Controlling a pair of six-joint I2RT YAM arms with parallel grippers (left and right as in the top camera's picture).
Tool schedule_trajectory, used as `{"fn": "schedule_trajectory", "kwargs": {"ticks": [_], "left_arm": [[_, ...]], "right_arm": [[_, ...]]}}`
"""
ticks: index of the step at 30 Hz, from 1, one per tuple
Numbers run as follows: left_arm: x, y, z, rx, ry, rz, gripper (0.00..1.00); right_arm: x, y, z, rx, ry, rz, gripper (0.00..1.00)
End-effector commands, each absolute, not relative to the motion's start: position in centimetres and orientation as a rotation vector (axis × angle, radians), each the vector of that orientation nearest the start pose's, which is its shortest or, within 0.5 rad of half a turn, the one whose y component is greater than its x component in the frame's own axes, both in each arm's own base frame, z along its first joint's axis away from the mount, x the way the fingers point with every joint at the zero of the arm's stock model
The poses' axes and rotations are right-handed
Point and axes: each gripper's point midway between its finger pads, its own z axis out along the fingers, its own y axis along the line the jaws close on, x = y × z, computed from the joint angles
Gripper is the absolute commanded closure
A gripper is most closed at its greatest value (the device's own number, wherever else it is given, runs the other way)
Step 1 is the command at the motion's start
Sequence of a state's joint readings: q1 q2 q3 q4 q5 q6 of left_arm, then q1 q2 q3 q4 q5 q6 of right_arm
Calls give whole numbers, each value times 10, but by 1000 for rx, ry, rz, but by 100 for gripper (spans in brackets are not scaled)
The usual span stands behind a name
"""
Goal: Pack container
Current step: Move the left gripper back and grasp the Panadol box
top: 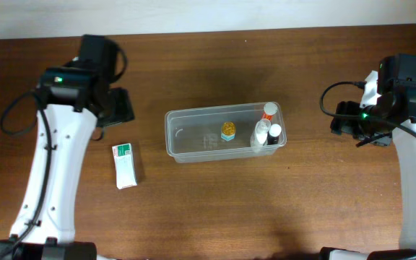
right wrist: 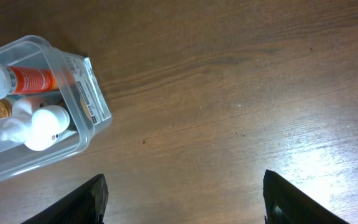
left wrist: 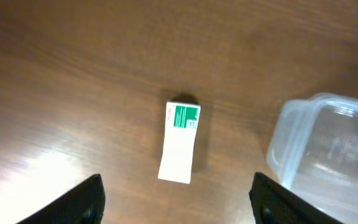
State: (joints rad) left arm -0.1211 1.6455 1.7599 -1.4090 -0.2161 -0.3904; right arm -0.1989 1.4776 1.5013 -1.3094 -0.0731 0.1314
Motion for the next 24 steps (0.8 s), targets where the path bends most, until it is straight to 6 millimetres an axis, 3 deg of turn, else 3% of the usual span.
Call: {"fn": "schedule_trajectory", "kwargs": {"ticks": [1,4,7,12,20,22,24], "left_arm": [[333,1,179,-549,2908,68,23],[323,7,137,-601,2963,51,19],[314,-3,95,-509,3026,-33,15],[296,-7,44,-505,3108,-48,14],[295,-7,9,-515,3158,-35,14],[295,-7,4,-516,3169,-32,20],[294,-7,3,-516,3174,-31,37]], "right_arm": [[304,-50,206,459,2817,93,28],[304,-50,206,459,2816,93,28],[304,-50,206,459,2816,93,28],[304,-50,206,459,2817,93,28],[304,-50,206,459,2817,93,28],[304,-50,206,459,2817,93,28],[304,-50,206,459,2817,93,28]]}}
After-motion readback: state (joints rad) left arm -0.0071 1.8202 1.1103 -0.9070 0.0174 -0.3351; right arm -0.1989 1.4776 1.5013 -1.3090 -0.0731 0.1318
